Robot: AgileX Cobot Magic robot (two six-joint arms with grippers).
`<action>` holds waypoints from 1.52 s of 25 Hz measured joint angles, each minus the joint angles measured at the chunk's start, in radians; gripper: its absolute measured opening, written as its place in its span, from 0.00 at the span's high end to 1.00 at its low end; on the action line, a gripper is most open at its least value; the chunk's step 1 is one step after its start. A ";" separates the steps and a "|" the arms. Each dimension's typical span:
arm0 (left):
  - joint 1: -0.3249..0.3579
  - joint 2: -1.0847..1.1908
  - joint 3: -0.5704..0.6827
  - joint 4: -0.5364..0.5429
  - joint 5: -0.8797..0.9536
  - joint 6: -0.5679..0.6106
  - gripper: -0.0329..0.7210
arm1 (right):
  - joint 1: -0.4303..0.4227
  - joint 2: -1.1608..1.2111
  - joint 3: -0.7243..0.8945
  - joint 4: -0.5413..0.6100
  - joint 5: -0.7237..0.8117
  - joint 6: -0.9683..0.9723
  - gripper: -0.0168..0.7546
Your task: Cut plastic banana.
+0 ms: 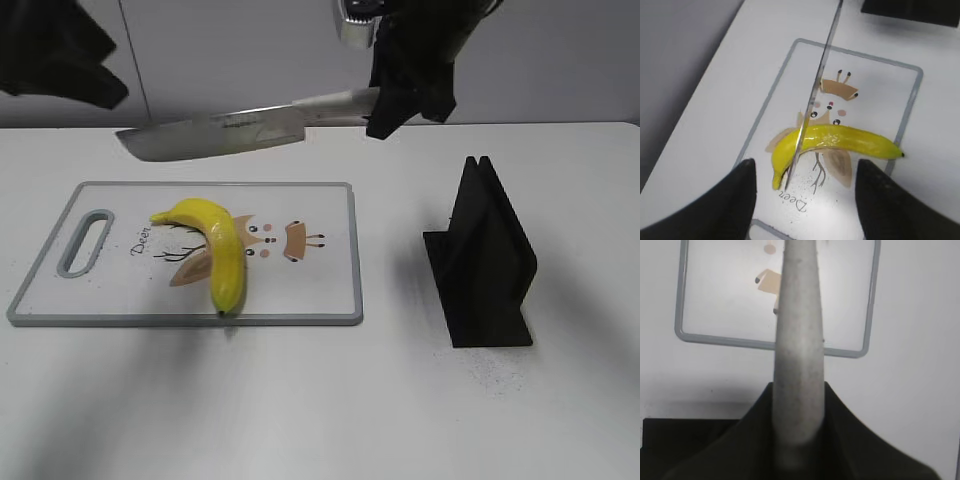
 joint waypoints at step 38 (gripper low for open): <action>-0.113 0.506 0.083 0.109 -0.332 0.007 0.95 | 0.025 0.317 -0.024 0.007 -0.035 0.047 0.75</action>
